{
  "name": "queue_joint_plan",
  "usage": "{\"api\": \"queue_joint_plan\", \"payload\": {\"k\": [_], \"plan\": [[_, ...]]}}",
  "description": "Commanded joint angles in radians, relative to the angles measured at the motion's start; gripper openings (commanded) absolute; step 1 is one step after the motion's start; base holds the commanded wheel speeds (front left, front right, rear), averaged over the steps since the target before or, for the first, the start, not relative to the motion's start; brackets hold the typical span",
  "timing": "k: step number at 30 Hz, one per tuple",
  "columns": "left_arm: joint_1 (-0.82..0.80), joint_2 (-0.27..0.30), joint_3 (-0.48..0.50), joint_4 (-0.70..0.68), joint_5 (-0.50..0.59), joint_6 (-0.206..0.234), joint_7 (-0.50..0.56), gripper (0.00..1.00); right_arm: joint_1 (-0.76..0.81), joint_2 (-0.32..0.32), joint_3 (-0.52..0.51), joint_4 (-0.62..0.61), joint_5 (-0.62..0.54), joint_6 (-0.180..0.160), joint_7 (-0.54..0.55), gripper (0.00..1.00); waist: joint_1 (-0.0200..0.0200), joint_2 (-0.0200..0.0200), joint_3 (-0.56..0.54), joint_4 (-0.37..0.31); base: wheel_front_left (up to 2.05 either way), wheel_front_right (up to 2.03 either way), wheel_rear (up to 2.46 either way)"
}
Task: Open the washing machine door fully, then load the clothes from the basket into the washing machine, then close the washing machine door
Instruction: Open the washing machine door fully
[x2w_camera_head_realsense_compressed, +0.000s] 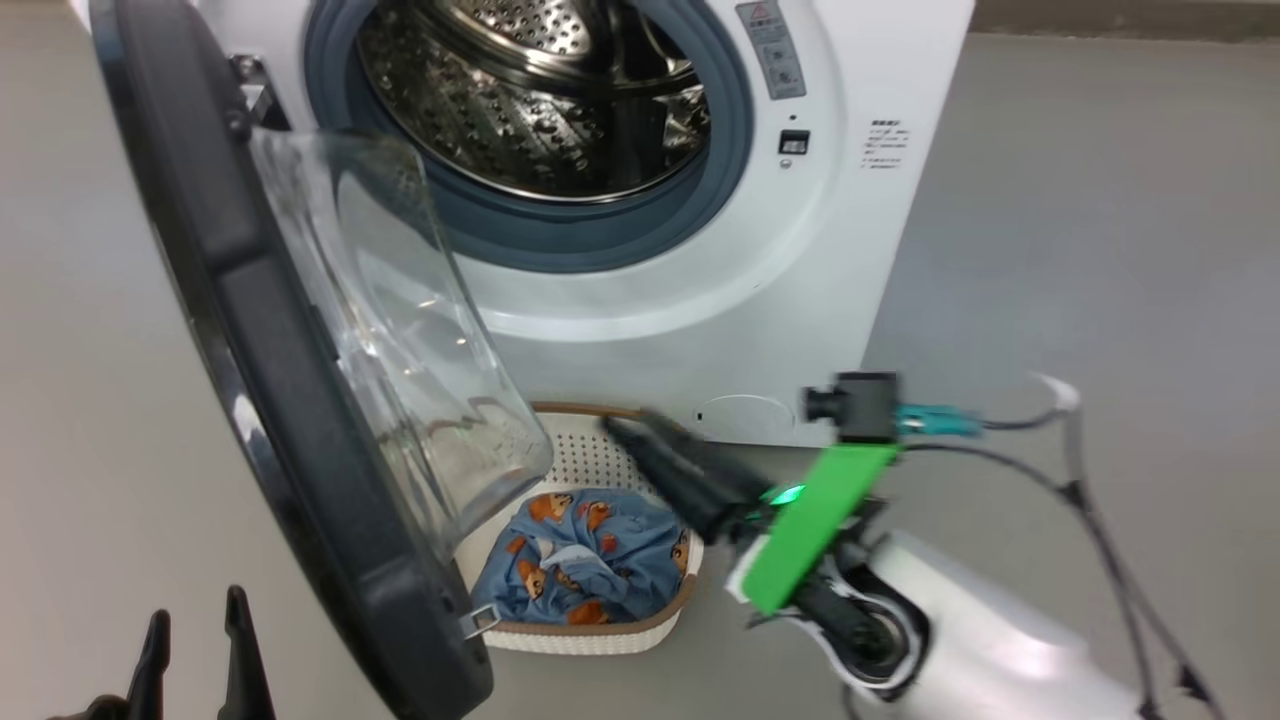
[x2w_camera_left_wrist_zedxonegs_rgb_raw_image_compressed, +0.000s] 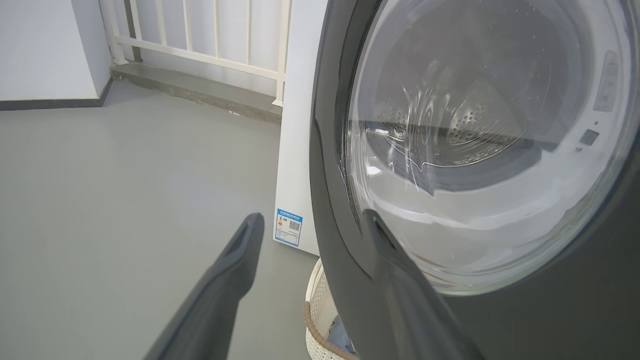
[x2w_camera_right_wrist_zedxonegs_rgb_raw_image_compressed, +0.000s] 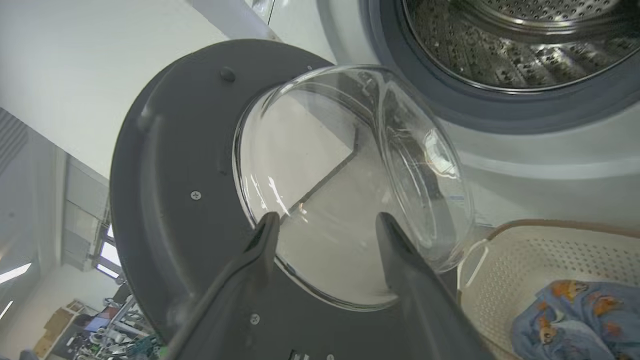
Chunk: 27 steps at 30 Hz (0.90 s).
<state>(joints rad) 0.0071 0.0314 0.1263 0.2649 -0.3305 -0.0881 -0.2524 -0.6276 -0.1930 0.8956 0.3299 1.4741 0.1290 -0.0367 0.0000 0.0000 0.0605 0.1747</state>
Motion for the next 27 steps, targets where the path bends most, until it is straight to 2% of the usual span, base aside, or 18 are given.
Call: {"api": "queue_joint_plan", "payload": {"k": [1, 3, 4, 6, 12, 16, 17, 21, 27], "plan": [[-0.006, 0.019, 0.039, -0.021, 0.013, 0.000, -0.009, 1.00, 0.021, -0.011, 0.009, -0.029, -0.055, 0.002, -0.067, 1.00, 0.0000, 0.0000, -0.015, -0.017, 0.00, 0.00, 0.00], [-0.003, 0.019, 0.047, -0.019, 0.023, -0.003, -0.009, 1.00, 0.028, -0.059, 0.035, -0.016, -0.129, 0.002, -0.156, 1.00, 0.0000, 0.0000, -0.019, -0.028, 0.00, 0.00, 0.00], [0.003, 0.019, 0.060, -0.020, 0.032, -0.005, -0.009, 1.00, 0.032, -0.096, 0.049, 0.016, -0.211, 0.002, -0.207, 1.00, 0.0000, 0.0000, -0.025, -0.042, 0.00, 0.00, 0.00], [0.010, 0.019, 0.070, -0.020, 0.039, -0.007, -0.009, 1.00, 0.044, -0.122, 0.031, 0.049, -0.297, 0.002, -0.223, 1.00, 0.0000, 0.0000, -0.031, -0.053, 0.00, 0.00, 0.00], [0.022, 0.019, 0.085, -0.019, 0.050, -0.011, -0.009, 1.00, 0.202, -0.130, -0.278, 0.041, -0.662, 0.002, -0.225, 1.00, 0.0000, 0.0000, -0.044, -0.068, 0.00, 0.00, 0.00], [0.028, 0.019, 0.094, -0.023, 0.050, -0.013, -0.009, 1.00, 0.340, -0.091, -0.503, -0.003, -0.885, 0.002, -0.225, 1.00, 0.0000, 0.0000, -0.045, -0.075, 0.00, 0.00, 0.00], [0.028, 0.019, 0.094, -0.023, 0.050, -0.013, -0.009, 1.00, 0.340, -0.091, -0.503, -0.003, -0.885, 0.002, -0.225, 1.00, 0.0000, 0.0000, -0.045, -0.075, 0.00, 0.00, 0.00], [0.036, 0.019, 0.099, -0.018, 0.053, -0.016, -0.009, 1.00, 0.449, -0.041, -0.660, -0.049, -1.065, 0.002, -0.225, 1.00, 0.0000, 0.0000, -0.044, -0.080, 0.00, 0.00, 0.00], [0.043, 0.019, 0.104, -0.017, 0.049, -0.019, -0.009, 1.00, 0.562, 0.034, -0.838, -0.110, -1.228, 0.002, -0.225, 1.00, 0.0000, 0.0000, -0.039, -0.080, 0.00, 0.00, 0.00]]}}
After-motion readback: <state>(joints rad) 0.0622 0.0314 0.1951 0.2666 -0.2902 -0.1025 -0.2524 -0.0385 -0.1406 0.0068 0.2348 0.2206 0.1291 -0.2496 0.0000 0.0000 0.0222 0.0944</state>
